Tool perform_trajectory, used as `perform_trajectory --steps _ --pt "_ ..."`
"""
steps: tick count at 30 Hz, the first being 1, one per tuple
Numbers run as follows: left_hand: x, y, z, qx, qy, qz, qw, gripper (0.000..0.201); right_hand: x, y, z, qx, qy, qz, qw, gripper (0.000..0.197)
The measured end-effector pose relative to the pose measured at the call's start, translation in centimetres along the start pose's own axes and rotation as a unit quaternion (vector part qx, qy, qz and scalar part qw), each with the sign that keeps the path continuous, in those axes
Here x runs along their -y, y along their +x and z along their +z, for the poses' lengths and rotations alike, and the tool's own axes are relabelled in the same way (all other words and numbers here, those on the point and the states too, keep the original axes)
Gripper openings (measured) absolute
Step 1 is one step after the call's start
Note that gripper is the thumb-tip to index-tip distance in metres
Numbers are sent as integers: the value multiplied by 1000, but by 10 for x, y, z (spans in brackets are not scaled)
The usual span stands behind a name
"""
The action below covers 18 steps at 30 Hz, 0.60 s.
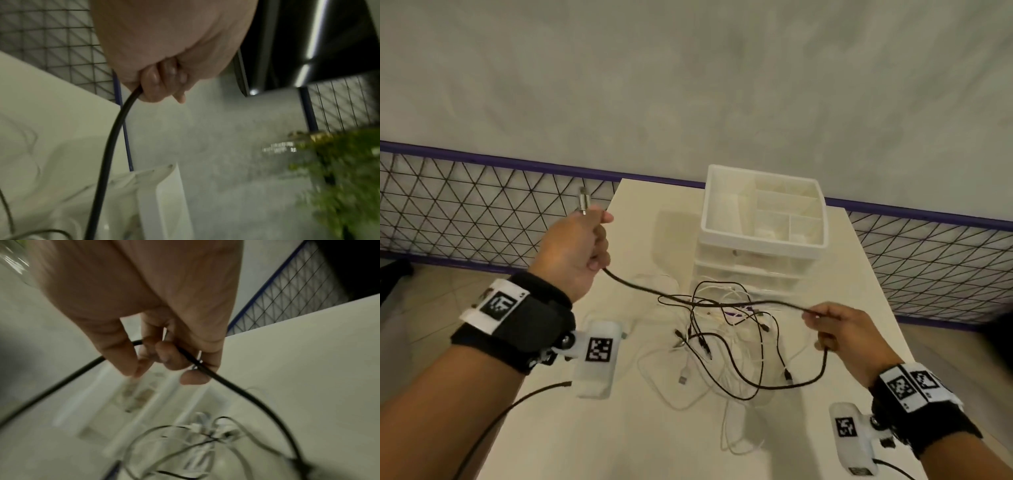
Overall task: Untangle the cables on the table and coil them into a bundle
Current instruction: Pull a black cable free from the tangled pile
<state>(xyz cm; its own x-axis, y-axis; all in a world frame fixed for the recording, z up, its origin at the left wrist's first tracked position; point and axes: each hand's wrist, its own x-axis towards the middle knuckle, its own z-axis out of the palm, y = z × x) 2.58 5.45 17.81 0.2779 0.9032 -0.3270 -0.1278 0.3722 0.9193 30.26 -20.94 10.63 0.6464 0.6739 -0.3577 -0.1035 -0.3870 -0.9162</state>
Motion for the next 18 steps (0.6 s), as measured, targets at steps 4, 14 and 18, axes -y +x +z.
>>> perform_trajectory --steps 4,14,18 --pt "17 -33 32 154 176 68 970 26 55 -12 33 54 -17 -103 993 31" --pt "-2 -46 52 198 124 60 971 24 81 -12 48 112 -17 -129 985 15" --pt "-22 -20 16 44 95 98 990 10 38 -6 17 63 5 -77 995 60"
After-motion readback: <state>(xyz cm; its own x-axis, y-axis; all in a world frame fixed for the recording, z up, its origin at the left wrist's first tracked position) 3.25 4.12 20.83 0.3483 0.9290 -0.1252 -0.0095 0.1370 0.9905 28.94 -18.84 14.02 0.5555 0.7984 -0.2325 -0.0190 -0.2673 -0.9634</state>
